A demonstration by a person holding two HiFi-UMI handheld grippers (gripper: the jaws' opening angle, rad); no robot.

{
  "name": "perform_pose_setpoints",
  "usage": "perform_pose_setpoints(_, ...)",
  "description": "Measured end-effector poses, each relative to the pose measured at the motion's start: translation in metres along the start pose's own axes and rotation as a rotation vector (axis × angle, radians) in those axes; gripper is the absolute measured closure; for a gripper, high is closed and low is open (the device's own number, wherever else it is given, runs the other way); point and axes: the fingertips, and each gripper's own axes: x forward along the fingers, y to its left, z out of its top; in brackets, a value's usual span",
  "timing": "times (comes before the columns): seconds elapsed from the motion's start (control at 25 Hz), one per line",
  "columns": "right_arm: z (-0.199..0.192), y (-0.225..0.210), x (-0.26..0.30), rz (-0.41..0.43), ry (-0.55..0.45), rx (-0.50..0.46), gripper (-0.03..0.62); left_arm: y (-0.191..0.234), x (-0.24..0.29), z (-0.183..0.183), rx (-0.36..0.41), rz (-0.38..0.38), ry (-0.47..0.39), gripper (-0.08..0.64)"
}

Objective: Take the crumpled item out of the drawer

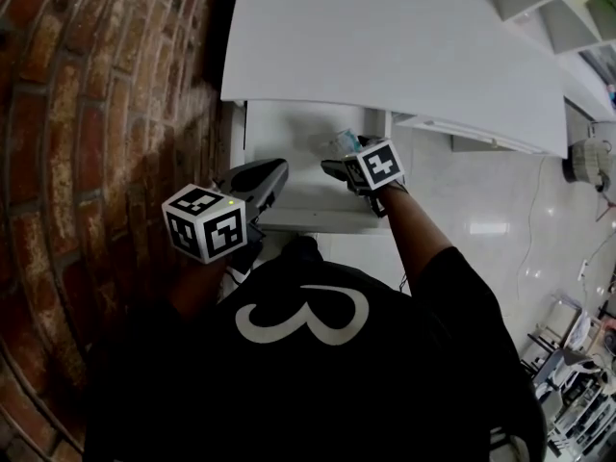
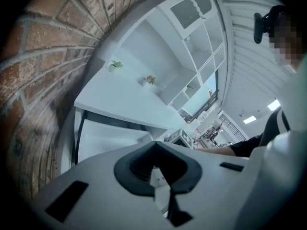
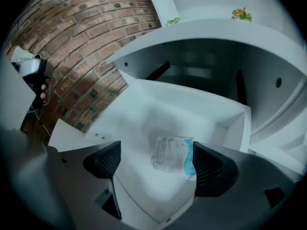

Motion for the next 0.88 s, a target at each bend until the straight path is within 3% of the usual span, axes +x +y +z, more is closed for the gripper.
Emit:
perform_pose_setpoints(0.12, -0.009, -0.008, 0.018, -0.035, 0.054, 0.023, 0.150, 0.009, -0.001, -0.005, -0.016, 0.010, 0.000, 0.557)
perform_pose_setpoints(0.28, -0.020, -0.011, 0.040, -0.052, 0.153, -0.016, 0.152, 0.014, -0.003, -0.002, -0.015, 0.018, 0.000, 0.557)
perform_pose_setpoints(0.44, -0.042, -0.030, 0.041, -0.197, 0.338, -0.094, 0.161, 0.021, -0.005, -0.001, -0.030, 0.033, -0.009, 0.557)
perform_pose_setpoints(0.68, -0.045, -0.033, 0.055, -0.220, 0.388, -0.111, 0.210, 0.023, -0.006, -0.002, -0.038, 0.036, -0.009, 0.557)
perform_pose_setpoints(0.88, -0.047, -0.034, 0.069, -0.205, 0.368, -0.107, 0.236, 0.028, -0.008, -0.004, -0.037, 0.039, -0.002, 0.557)
